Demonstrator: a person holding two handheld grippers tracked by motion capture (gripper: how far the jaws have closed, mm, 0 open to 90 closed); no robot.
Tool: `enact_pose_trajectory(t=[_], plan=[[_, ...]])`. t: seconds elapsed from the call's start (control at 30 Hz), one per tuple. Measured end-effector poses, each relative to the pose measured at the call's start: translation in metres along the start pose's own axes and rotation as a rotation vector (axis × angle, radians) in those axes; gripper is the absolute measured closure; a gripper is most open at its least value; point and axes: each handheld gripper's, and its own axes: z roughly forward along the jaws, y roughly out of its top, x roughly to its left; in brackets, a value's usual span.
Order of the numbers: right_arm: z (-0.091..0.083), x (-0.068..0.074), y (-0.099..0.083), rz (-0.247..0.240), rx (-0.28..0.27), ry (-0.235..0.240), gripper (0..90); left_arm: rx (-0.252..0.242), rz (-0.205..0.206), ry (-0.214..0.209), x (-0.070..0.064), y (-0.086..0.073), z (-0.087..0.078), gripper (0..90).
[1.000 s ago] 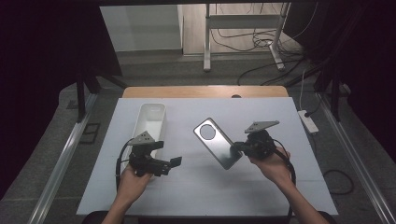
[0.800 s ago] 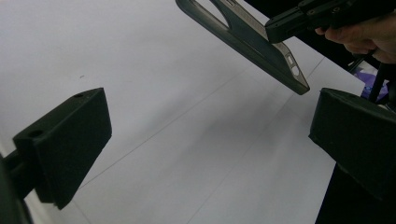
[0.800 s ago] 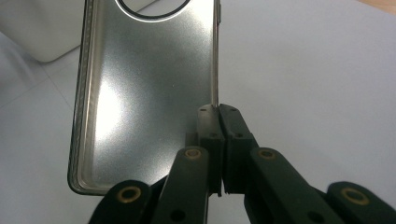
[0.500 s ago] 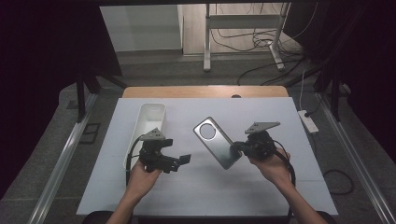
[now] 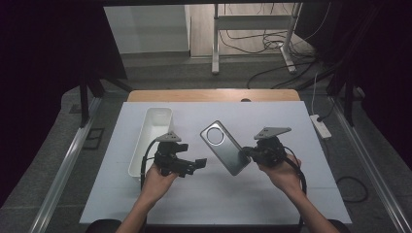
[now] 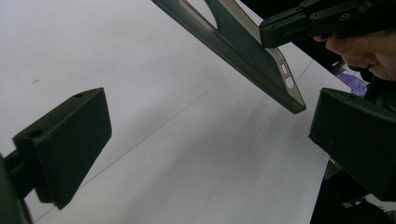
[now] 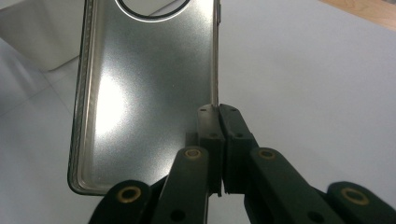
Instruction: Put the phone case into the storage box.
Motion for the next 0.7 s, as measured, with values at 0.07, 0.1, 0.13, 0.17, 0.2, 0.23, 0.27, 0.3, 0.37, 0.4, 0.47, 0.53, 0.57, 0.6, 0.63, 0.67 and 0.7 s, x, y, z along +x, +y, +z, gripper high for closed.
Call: enact_pose_trajectory(t=[0.07, 0.1, 0.13, 0.17, 0.2, 0.23, 0.27, 0.3, 0.37, 0.4, 0.47, 0.53, 0.57, 0.6, 0.63, 0.67, 0.7], plan=[[0.000, 0.001, 0.000, -0.005, -0.001, -0.005, 88.1, 0.005, -0.003, -0.006, -0.001, 0.002, 0.004, 0.0], [0.001, 0.002, 0.000, -0.003, -0.004, 0.000, 88.1, 0.007, -0.003, -0.007, -0.001, 0.002, 0.005, 0.0], [0.001, 0.002, 0.000, -0.003, -0.003, 0.002, 88.1, 0.006, -0.006, -0.012, -0.001, 0.003, 0.006, 0.0], [0.001, 0.002, 0.000, -0.003, -0.003, 0.002, 88.1, 0.006, -0.006, -0.012, -0.001, 0.003, 0.006, 0.0], [0.001, 0.003, 0.000, -0.007, -0.005, 0.002, 88.1, 0.007, -0.009, -0.019, -0.001, 0.003, 0.008, 0.0], [0.002, 0.003, 0.001, -0.006, -0.006, 0.001, 88.1, 0.007, -0.013, -0.021, -0.001, 0.004, 0.008, 0.0], [0.002, 0.004, 0.001, -0.005, -0.006, 0.003, 88.1, 0.006, -0.013, -0.027, -0.001, 0.004, 0.009, 0.0], [0.002, 0.004, 0.001, -0.005, -0.006, 0.005, 88.1, 0.008, -0.016, -0.033, -0.001, 0.004, 0.010, 0.0], [0.002, 0.005, 0.001, -0.006, -0.007, 0.005, 88.1, 0.009, -0.019, -0.040, -0.001, 0.005, 0.012, 0.0], [0.003, 0.005, 0.001, -0.006, -0.008, 0.006, 88.1, 0.009, -0.019, -0.044, 0.000, 0.005, 0.013, 0.0], [0.003, 0.006, 0.001, -0.007, -0.009, 0.007, 88.1, 0.008, -0.024, -0.051, 0.000, 0.005, 0.015, 0.0], [0.004, 0.007, 0.001, -0.007, -0.009, 0.009, 88.1, 0.010, -0.026, -0.055, -0.001, 0.006, 0.017, 0.0], [0.004, 0.007, 0.001, -0.010, -0.009, 0.011, 88.1, 0.016, -0.021, -0.053, -0.001, 0.007, 0.018, 0.0], [0.005, 0.008, 0.001, -0.011, -0.010, 0.011, 88.1, 0.019, -0.022, -0.052, -0.002, 0.007, 0.019, 0.0], [0.005, 0.008, 0.001, -0.012, -0.010, 0.012, 88.1, 0.022, -0.017, -0.051, -0.002, 0.007, 0.020, 0.1], [0.005, 0.009, 0.001, -0.012, -0.010, 0.012, 88.1, 0.025, -0.019, -0.052, -0.002, 0.007, 0.021, 0.1], [0.005, 0.009, 0.001, -0.011, -0.009, 0.013, 88.1, 0.025, -0.022, -0.054, -0.003, 0.007, 0.022, 0.1]])
